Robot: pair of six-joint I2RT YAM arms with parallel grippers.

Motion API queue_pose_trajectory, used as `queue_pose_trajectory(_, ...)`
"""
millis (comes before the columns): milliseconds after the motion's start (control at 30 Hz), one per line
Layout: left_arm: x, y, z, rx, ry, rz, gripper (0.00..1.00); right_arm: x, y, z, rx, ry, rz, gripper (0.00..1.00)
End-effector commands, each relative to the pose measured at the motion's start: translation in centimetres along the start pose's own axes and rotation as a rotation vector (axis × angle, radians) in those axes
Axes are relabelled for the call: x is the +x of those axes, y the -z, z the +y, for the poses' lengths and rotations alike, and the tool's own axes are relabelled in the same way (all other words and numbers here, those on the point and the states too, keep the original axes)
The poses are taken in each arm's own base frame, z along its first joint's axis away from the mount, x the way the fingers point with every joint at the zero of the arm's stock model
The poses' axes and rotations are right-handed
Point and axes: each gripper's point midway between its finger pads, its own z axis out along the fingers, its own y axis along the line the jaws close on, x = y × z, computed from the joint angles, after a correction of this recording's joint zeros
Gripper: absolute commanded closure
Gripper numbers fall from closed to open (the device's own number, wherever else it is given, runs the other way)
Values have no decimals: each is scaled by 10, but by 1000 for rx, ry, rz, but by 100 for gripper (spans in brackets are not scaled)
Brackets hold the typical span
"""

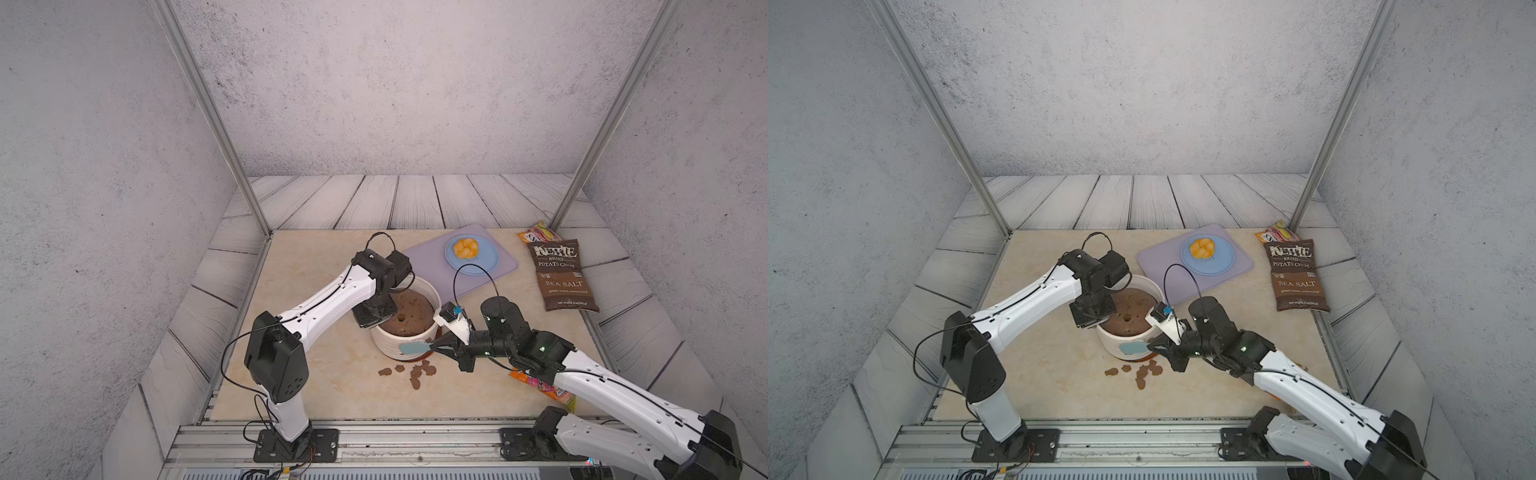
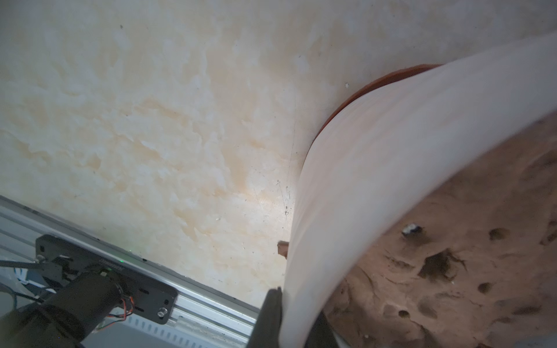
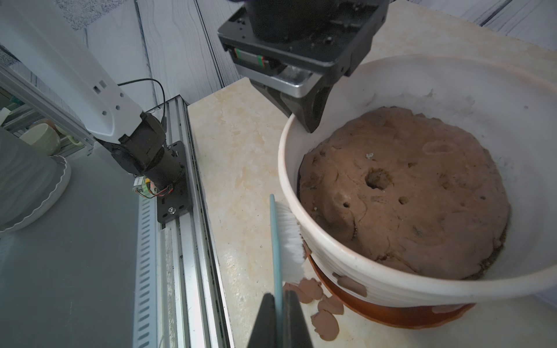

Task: Scrub the dried mud off the ceramic pot
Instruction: Rotate the pot on the tray.

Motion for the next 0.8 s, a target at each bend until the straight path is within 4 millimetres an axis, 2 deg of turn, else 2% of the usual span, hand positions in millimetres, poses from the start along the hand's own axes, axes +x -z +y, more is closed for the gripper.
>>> queue_pose_trajectory(0,-3,3,-8,15,-98,-7,84,-8,-3,-16,81,53,-21,100)
queue_pose_trajectory(167,-2,0,-13,26,-131,-1,84,2,-13,-26,133,60,2,100)
queue_pose_trajectory(467,1,-6,-15,37,-139,18,84,40,-31,-36,209,19,65,100)
queue_pose_trajectory(600,2,-9,-15,36,-143,20,84,60,-34,-35,206,-12,107,100)
queue_pose_trajectory(767,2,-10,-17,45,-147,22,84,76,-33,-27,184,-61,139,100)
